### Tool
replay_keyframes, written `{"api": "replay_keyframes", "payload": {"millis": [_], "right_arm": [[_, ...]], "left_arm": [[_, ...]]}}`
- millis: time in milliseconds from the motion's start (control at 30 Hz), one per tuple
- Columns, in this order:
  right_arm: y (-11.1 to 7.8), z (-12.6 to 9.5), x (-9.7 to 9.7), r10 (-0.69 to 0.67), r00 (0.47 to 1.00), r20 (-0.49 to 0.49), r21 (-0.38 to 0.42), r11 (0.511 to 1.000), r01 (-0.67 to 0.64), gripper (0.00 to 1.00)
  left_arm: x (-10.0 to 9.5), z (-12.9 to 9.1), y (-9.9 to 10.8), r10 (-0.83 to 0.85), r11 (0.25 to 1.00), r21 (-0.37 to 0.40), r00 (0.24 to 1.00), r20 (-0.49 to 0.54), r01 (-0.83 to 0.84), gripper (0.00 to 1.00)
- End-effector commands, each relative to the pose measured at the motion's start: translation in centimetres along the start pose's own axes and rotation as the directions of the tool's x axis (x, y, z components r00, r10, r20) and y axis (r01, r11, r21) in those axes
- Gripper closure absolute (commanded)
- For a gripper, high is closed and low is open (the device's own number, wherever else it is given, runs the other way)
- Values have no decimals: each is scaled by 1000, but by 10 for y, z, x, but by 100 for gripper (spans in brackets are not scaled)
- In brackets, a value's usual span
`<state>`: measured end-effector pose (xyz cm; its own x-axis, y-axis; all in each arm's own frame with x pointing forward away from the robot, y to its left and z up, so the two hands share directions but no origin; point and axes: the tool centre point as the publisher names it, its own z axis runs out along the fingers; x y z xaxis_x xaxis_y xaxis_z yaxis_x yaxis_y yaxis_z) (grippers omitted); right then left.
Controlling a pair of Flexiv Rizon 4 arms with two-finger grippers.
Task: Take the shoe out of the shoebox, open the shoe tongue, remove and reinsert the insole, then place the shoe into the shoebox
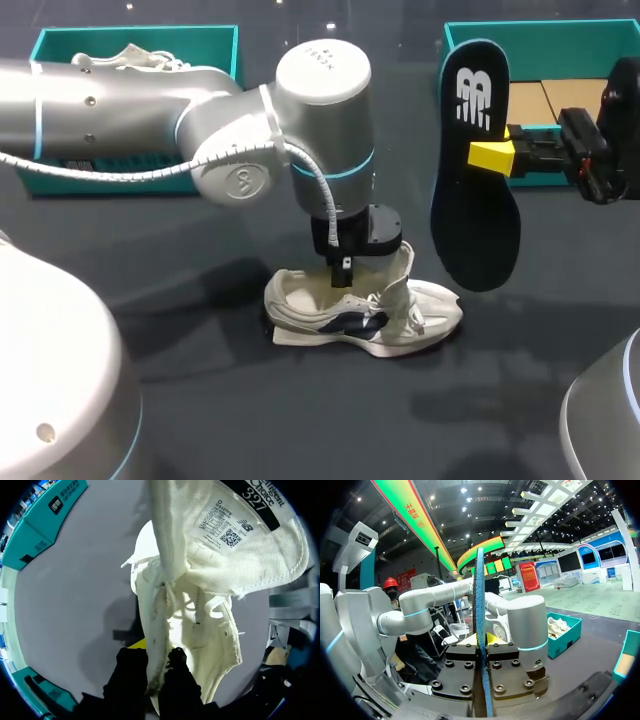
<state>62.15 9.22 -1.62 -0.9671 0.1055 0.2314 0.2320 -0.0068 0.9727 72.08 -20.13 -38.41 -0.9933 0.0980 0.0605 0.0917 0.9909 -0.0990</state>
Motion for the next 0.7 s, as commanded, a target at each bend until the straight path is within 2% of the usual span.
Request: {"api": "replay_keyframes", "payload": {"millis": [33,233,400,600,700], "right_arm": [[-4,-4,10,0,992,128,-3,1000,0,100],[-4,-4,10,0,992,128,-3,1000,0,100],[-4,-4,10,0,992,128,-3,1000,0,100],[-4,-4,10,0,992,128,-3,1000,0,100],[-4,-4,10,0,992,128,-3,1000,0,100]], "left_arm": [[2,-15,8,77,997,30,996,-53,-75,100],[11,-36,8,221,975,47,973,-61,-219,100],[16,-52,8,351,936,2,935,-48,-352,100],[26,-69,10,555,829,-64,832,-21,-555,100],[33,-78,11,697,702,-145,715,-61,-697,100]]}}
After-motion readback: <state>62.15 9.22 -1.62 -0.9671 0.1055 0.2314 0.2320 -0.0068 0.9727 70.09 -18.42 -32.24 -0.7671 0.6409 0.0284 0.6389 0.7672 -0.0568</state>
